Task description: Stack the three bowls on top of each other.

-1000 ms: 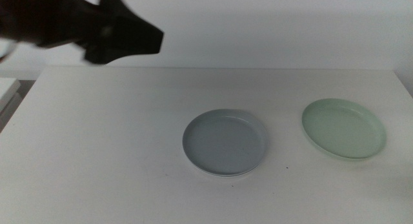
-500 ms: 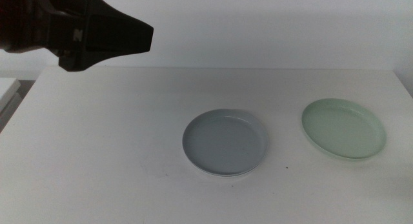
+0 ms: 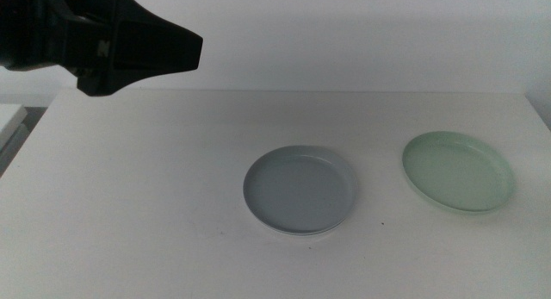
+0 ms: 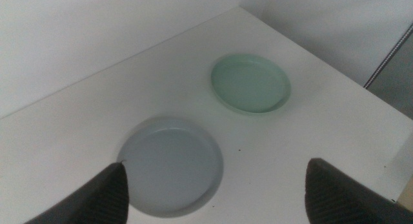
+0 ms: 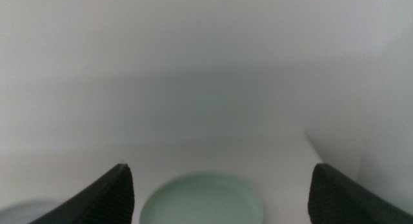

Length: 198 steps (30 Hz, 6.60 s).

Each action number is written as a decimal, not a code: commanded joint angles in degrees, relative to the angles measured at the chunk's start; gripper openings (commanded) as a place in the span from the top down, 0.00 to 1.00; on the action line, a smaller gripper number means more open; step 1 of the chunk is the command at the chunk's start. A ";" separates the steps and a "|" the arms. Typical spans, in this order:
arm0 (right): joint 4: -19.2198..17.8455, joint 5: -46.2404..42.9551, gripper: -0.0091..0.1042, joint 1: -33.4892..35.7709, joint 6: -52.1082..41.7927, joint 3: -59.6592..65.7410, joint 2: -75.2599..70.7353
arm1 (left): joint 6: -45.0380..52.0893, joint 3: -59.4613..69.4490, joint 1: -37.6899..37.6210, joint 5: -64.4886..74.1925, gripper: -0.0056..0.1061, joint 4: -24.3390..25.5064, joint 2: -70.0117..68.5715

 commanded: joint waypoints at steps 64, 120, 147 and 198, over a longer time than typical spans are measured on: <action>16.43 37.91 0.94 -2.74 -3.62 -70.16 94.52 | 0.04 0.16 -0.03 -0.76 0.11 0.05 -0.64; 5.16 23.04 0.10 8.13 -1.69 -46.10 48.14 | 0.04 0.16 -0.03 -0.76 0.11 0.05 -0.64; 8.85 23.24 0.10 8.13 3.27 -45.72 45.20 | -34.84 0.16 -0.03 -22.73 0.11 33.55 -2.20; -4.50 2.68 0.10 2.98 3.27 11.81 -9.02 | -35.97 73.42 7.49 -47.03 0.11 29.26 -58.60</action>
